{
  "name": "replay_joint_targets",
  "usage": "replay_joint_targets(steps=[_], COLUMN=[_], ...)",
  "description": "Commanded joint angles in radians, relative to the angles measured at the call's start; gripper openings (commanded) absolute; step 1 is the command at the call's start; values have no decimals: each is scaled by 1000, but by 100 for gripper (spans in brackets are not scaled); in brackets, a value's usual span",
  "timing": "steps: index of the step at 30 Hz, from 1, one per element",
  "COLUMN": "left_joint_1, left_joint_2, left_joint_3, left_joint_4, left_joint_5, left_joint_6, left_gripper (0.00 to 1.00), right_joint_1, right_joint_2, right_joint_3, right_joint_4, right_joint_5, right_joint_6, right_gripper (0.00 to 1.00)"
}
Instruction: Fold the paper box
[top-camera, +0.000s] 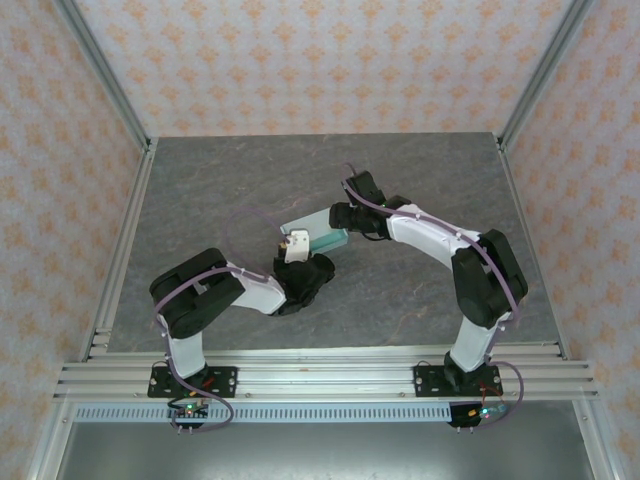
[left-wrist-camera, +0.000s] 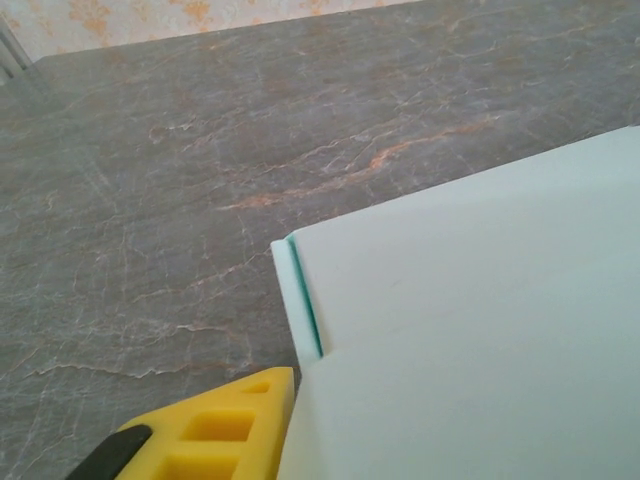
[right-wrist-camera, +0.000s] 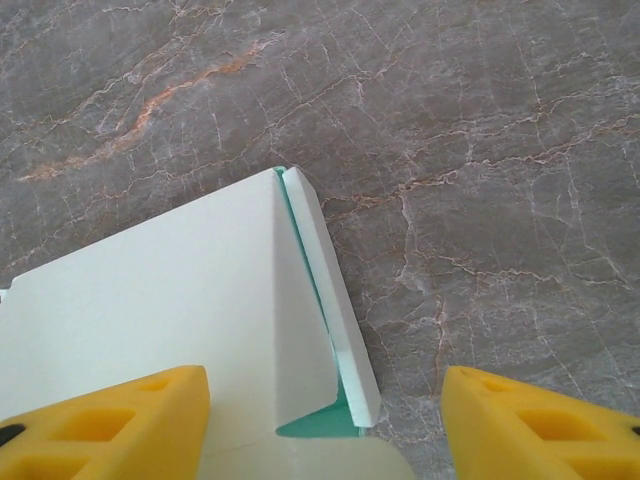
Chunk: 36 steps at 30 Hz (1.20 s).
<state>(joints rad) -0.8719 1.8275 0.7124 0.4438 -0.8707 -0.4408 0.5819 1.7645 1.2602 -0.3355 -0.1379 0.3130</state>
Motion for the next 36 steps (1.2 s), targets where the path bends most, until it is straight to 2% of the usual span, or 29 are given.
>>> replay_joint_targets(steps=[1, 12, 18, 24, 30, 33, 36], left_joint_1=[-13, -17, -16, -16, -13, 36, 162], left_joint_2=[-68, -182, -290, -462, -756, -861, -847], left_joint_3=[-17, -64, -103, -126, -142, -118, -55], left_joint_4=[-57, -128, -221, -411, -590, -639, -664], left_joint_5=[-27, 27, 139, 291, 401, 472, 621], left_joint_6=[-29, -75, -118, -135, -100, -70, -70], left_gripper=[26, 49, 56, 58, 63, 66, 66], right_joint_1=[6, 16, 19, 24, 24, 25, 24], right_joint_2=[9, 16, 17, 9, 9, 9, 9], right_joint_3=[-13, -10, -6, -12, -19, -16, -19], right_joint_4=[-13, -16, -24, -24, -16, -17, -19], right_joint_5=[24, 34, 42, 52, 58, 57, 67], right_joint_6=[7, 11, 10, 12, 11, 7, 1], right_gripper=[62, 62, 62, 62, 62, 62, 61])
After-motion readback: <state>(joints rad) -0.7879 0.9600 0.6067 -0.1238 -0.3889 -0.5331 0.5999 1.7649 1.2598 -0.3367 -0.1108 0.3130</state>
